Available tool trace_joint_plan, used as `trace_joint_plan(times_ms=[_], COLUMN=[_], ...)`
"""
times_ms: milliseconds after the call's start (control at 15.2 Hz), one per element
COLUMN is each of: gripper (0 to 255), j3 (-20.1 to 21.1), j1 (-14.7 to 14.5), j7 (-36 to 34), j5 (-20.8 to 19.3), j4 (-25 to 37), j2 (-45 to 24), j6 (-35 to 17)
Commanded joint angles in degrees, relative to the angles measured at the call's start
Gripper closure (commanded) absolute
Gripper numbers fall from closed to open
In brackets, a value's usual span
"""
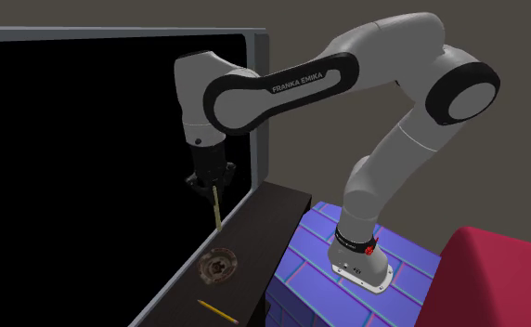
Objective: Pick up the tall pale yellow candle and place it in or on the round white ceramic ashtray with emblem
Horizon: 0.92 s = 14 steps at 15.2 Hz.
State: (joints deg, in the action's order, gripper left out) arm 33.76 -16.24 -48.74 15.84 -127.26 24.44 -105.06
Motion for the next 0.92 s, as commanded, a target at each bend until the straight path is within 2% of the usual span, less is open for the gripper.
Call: trace_joint_plan(times_ms=[0,66,858], gripper=[255,255,255], j3=[2.5,3.1,5.1], j1=[0.0,0.0,-0.1], j7=[-3.4,-4.1,-4.2], j5=[-0.6,-0.8,-0.6], j4=[3.6,4.4,-3.2], j2=[-2.7,-3.3,-5.4], j6=[0.5,0.6,-8.9])
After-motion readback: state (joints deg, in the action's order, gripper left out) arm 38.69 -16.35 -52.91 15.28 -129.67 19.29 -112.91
